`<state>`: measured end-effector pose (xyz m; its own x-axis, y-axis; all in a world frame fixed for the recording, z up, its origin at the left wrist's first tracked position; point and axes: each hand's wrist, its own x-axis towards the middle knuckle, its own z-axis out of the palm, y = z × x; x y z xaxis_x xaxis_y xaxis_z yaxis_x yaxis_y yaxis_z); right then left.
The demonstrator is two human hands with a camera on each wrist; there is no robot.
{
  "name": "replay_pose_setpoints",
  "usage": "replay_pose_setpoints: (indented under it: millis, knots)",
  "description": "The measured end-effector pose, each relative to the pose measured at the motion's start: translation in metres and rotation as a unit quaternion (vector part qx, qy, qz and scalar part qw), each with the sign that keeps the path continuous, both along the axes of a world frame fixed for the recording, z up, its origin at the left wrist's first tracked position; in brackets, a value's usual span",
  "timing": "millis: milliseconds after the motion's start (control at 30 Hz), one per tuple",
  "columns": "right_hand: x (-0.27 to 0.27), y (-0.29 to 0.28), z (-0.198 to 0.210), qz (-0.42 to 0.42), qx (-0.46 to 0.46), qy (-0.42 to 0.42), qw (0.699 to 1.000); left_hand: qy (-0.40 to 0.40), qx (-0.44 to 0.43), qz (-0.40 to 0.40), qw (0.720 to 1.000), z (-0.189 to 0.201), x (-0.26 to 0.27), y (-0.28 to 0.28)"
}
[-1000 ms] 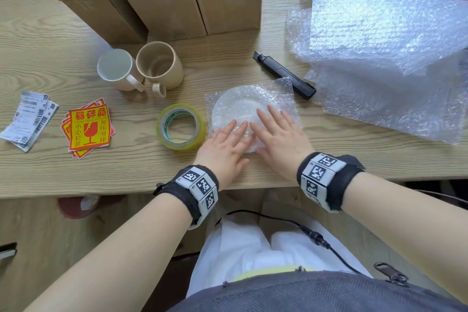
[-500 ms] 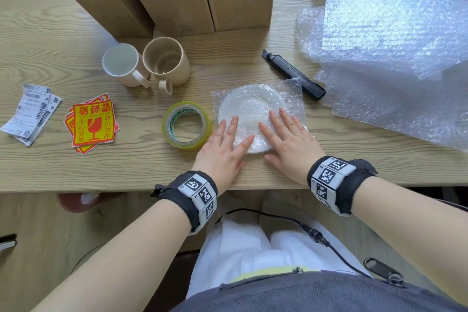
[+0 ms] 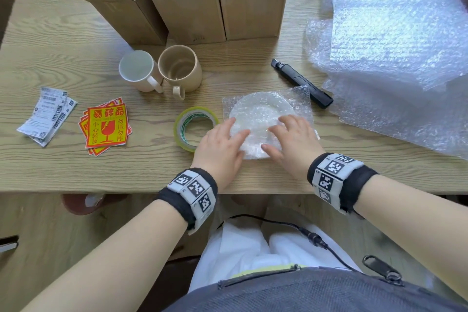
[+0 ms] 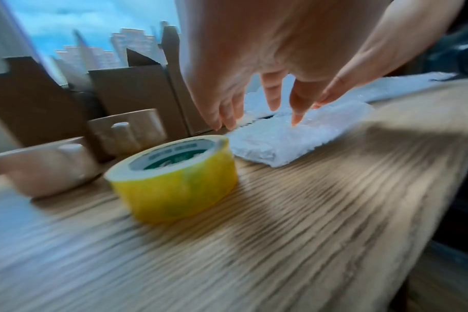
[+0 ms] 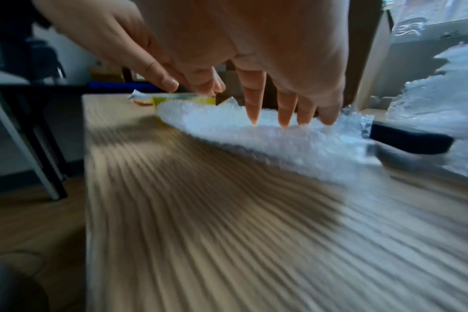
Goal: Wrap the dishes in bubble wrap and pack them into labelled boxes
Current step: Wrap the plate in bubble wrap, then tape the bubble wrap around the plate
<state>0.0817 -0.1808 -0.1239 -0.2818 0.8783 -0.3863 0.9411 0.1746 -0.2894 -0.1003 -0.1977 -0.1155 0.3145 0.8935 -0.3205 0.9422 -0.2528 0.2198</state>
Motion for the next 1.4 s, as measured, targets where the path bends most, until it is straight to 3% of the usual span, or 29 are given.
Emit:
replay_pose_setpoints:
  millis: [67, 133, 233, 300, 367, 467, 600, 733, 867, 967, 1167, 1400]
  knots:
    - [-0.007, 0.005, 0.005, -0.016, 0.044, 0.026, 0.999, -0.02, 0.039, 0.071, 0.997, 0.002, -0.017, 0.001]
    - [-0.015, 0.007, 0.007, -0.005, 0.077, 0.063, 0.995, 0.025, 0.031, 0.103, 0.994, 0.0, -0.036, 0.004]
    - [-0.031, 0.007, 0.008, 0.004, 0.109, 0.116, 0.987, 0.104, 0.002, 0.068, 0.992, -0.005, -0.06, 0.011]
    - [-0.041, 0.009, 0.012, 0.007, 0.112, 0.14, 0.984, 0.11, -0.001, 0.039, 0.993, -0.005, -0.069, 0.014]
    - [-0.049, 0.012, 0.016, 0.004, 0.083, 0.151, 0.985, 0.074, 0.011, 0.048, 0.996, -0.003, -0.073, 0.015]
    - [-0.059, 0.017, 0.022, -0.023, 0.037, 0.168, 0.985, -0.045, 0.033, 0.094, 0.994, 0.006, -0.079, 0.016]
    - [-0.077, 0.03, 0.031, -0.068, -0.015, 0.248, 0.966, -0.176, 0.044, 0.084, 0.98, 0.025, -0.088, 0.015]
    - [-0.09, 0.04, 0.037, -0.088, -0.032, 0.319, 0.943, -0.227, 0.035, 0.095, 0.969, 0.041, -0.093, 0.017]
    - [-0.093, 0.041, 0.038, -0.12, 0.035, 0.338, 0.933, -0.229, 0.034, 0.085, 0.969, 0.05, -0.097, 0.021]
    - [-0.09, 0.039, 0.041, -0.148, 0.122, 0.321, 0.927, -0.225, 0.028, 0.073, 0.971, 0.051, -0.097, 0.023]
    - [-0.077, 0.034, 0.042, -0.084, 0.225, 0.2, 0.95, -0.229, 0.0, 0.059, 0.972, 0.049, -0.088, 0.028]
    - [-0.067, 0.031, 0.051, -0.097, 0.207, 0.161, 0.96, -0.207, 0.015, -0.001, 0.978, 0.052, -0.07, 0.039]
